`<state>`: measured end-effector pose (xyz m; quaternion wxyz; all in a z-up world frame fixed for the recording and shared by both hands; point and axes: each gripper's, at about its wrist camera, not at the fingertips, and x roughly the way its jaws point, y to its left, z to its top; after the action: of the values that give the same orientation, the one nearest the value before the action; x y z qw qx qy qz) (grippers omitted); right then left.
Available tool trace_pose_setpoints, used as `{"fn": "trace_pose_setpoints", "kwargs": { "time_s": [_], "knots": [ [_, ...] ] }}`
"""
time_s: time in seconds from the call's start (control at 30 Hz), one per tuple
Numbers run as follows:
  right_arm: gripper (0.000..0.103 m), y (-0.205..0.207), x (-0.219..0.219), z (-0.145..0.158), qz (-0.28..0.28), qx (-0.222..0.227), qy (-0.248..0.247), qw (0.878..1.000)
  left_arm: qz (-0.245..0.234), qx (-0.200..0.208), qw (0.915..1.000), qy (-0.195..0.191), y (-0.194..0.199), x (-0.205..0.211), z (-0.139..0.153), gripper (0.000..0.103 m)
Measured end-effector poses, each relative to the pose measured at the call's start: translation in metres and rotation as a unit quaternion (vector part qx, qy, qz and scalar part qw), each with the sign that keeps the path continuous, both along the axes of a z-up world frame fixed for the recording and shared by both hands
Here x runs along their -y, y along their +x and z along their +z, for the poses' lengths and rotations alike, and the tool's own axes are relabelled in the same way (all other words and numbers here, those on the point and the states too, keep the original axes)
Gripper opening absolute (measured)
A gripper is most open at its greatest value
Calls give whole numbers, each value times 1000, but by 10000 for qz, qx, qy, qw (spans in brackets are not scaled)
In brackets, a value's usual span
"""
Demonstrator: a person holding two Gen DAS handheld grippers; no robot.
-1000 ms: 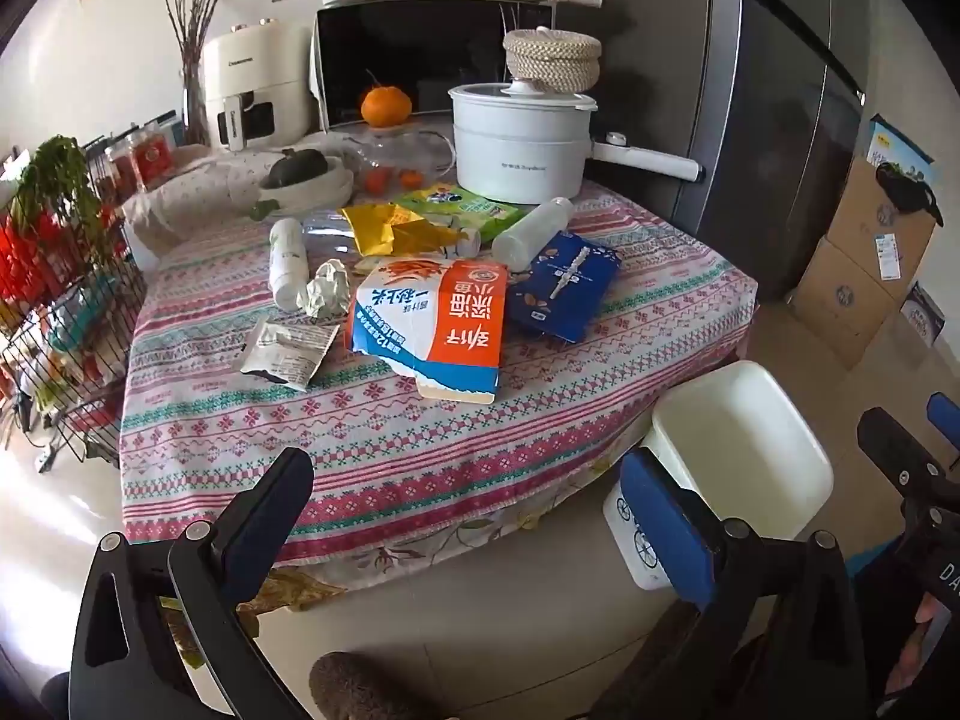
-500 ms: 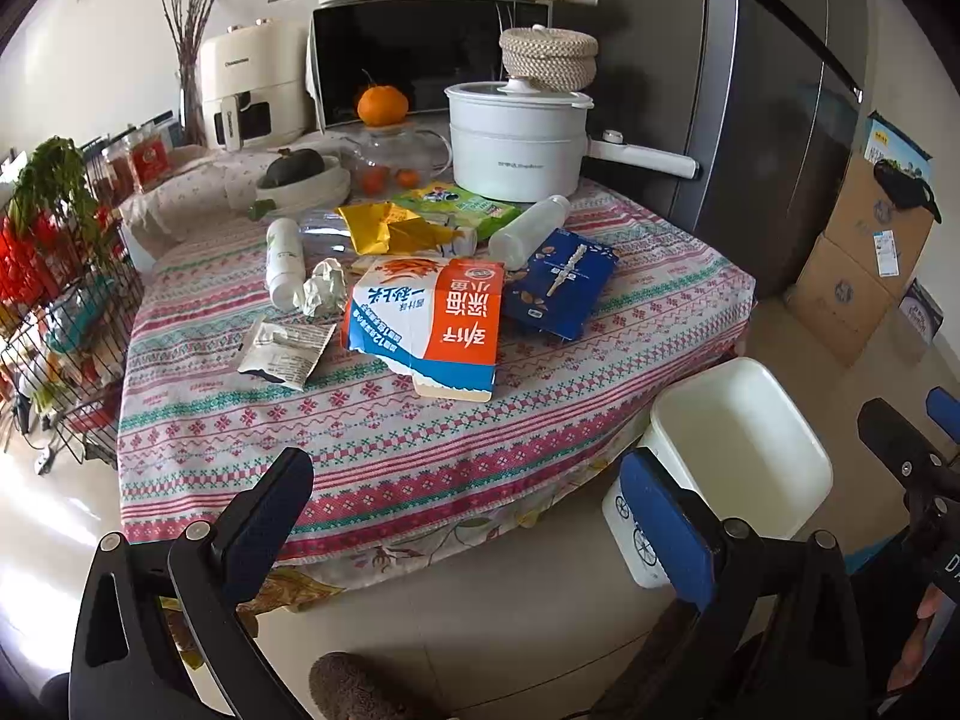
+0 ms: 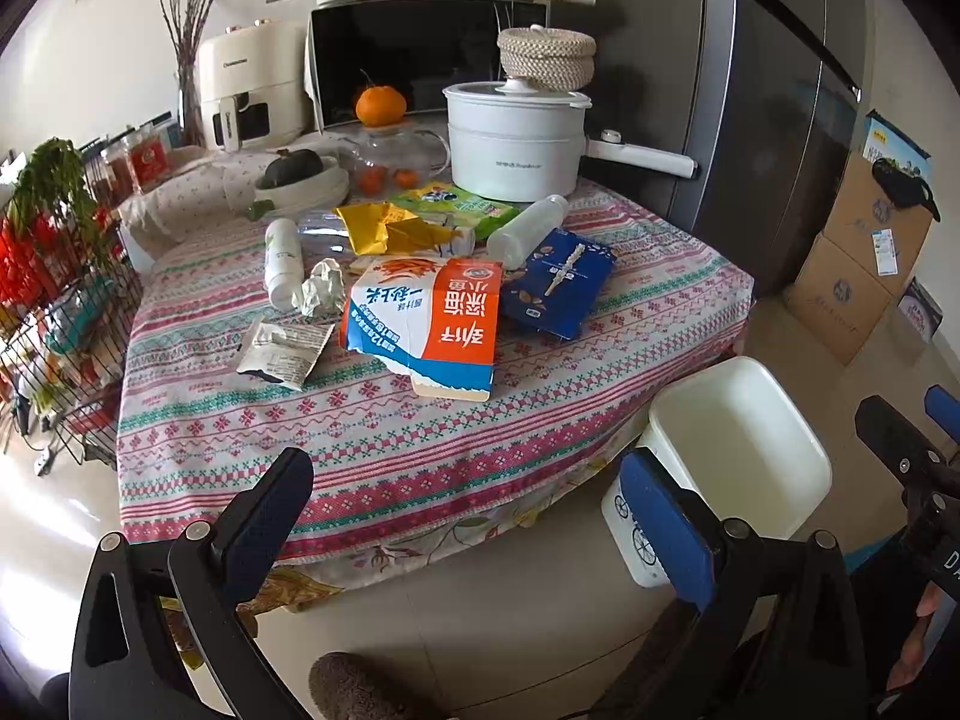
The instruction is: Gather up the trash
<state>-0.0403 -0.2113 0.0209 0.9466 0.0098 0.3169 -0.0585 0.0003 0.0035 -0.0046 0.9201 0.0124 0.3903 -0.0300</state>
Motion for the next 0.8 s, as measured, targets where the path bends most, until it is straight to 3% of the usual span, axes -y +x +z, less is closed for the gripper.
{"fn": "trace_pose_setpoints", "kwargs": {
  "time_s": [0.8],
  "knots": [
    [103, 1, 0, -2, -4, -7, 25, 10000, 3, 11, 10000, 9, 0, 3, 0, 103]
  ]
}}
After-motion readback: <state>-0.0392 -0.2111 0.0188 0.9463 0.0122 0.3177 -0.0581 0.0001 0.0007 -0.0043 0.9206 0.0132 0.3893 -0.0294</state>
